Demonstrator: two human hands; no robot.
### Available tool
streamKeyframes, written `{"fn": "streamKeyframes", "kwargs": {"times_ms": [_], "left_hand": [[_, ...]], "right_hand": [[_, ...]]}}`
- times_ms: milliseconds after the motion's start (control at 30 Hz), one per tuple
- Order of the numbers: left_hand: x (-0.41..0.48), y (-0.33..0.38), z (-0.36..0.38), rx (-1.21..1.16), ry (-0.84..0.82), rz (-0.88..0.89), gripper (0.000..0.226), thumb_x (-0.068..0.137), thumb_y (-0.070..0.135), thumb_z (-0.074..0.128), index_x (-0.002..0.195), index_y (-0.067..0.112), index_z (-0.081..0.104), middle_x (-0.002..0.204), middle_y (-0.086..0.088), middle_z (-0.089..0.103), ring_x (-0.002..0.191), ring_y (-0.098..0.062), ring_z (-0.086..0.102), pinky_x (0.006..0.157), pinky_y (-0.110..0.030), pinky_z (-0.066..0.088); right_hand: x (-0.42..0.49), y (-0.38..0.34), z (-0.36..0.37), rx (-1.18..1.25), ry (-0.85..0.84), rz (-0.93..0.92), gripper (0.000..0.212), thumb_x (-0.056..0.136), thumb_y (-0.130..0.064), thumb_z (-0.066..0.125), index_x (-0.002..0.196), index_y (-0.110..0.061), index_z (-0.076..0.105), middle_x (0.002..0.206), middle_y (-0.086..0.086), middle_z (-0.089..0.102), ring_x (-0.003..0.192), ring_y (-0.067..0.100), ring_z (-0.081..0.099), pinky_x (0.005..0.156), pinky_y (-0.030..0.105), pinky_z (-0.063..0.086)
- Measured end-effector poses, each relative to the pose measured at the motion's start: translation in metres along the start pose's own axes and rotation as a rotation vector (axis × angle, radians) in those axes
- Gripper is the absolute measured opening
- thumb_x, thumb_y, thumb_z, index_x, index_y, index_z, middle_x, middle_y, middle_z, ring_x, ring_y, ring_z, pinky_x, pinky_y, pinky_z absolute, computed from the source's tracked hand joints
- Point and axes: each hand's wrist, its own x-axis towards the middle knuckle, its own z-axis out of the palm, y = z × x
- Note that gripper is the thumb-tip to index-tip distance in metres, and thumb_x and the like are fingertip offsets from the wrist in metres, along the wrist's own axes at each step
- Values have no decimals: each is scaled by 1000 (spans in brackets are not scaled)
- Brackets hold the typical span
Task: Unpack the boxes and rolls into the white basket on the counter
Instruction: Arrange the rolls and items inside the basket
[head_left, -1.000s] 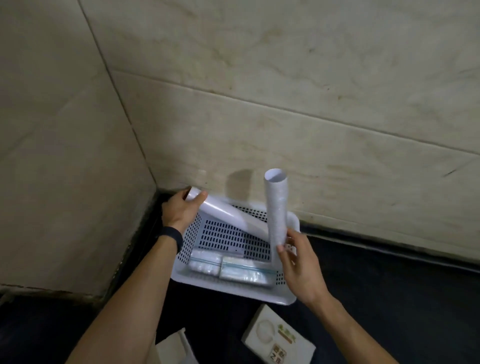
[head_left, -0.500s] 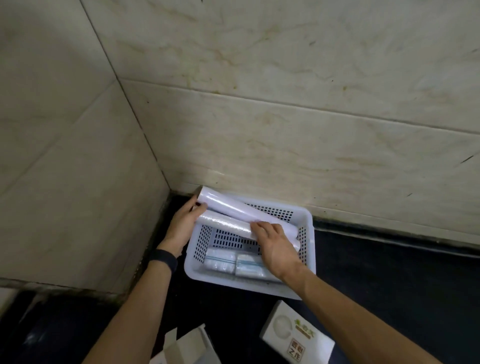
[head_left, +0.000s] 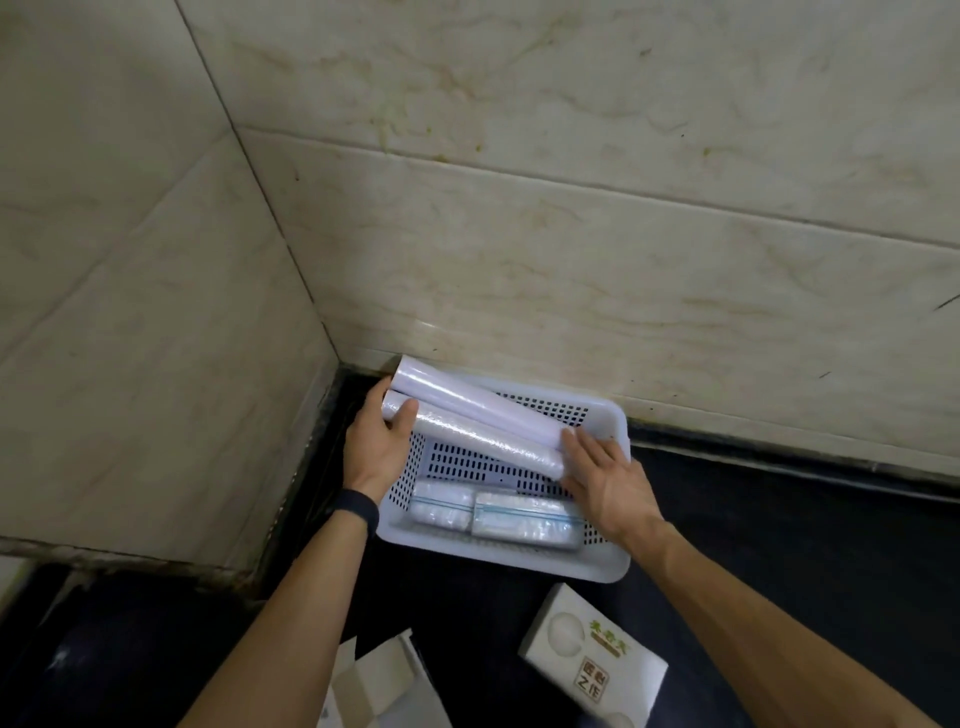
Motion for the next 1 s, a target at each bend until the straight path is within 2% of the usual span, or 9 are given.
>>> {"fn": "streamKeyframes", "kwargs": {"times_ms": [133,267,400,500,633,733,800,900,1000], "left_hand": [[-1,2,3,76,47,2,46,97,45,52,141,31,48,131,-4,63,115,-29,59,93,-40,50],[2,9,-1,180,2,-2,48,97,46,50,143,32,46,132,-5,62,115,-31,59,93,-42,49],[5,17,-11,143,-153,-38,54,93,48,53,145,37,41,135,1,59,119,-25,57,98,-40,46],[-2,24,-18,76,-241,-2,55,91,35,62,142,41,43,129,8,61,114,-16,58,98,-40,47],[-24,23,-15,84,-123,160,33,91,24,59,121,38,57,115,11,64,106,-9,59,96,-44,52],[-57,14,-7,171,26,198,44,93,21,61,136,27,51,136,0,51,124,-17,49,105,-32,41],[-79,8,-1,233,113,252,39,93,20,62,132,22,54,134,-3,50,121,-19,51,95,-29,44],[-88,-3,12,402,-79,348,24,94,24,58,118,25,62,123,5,56,115,-15,55,90,-34,52],[-69,-10,29,650,-361,270,33,96,25,54,128,26,59,132,5,53,119,-16,50,96,-34,48]], "right_hand": [[-3,-6,0,-16,-5,29,62,106,-46,28,159,-30,1,169,-2,7,153,26,13,116,56,27],[-4,-7,-2,-7,8,31,63,104,-46,31,159,-30,3,169,-1,10,154,25,13,119,57,19],[-5,-10,-6,35,-8,50,66,102,-39,40,158,-29,6,168,-1,14,153,24,13,121,60,14],[-5,-13,-9,76,11,55,67,98,-33,46,156,-29,12,165,0,19,151,26,18,120,61,16],[-12,-15,-8,108,51,57,71,98,-40,50,157,-27,13,166,3,18,151,26,18,121,59,16],[-27,-17,-2,158,150,50,71,97,-46,51,157,-24,21,164,3,25,151,26,22,122,54,16],[-45,-21,5,169,277,10,62,94,-41,56,150,-21,37,153,5,41,142,28,37,120,48,24],[-64,-25,17,183,367,-111,43,87,-28,66,129,-22,61,124,1,64,116,24,59,102,38,44],[-64,-31,19,207,190,-126,39,92,-23,58,131,-24,60,130,-4,63,120,21,54,102,33,44]]}}
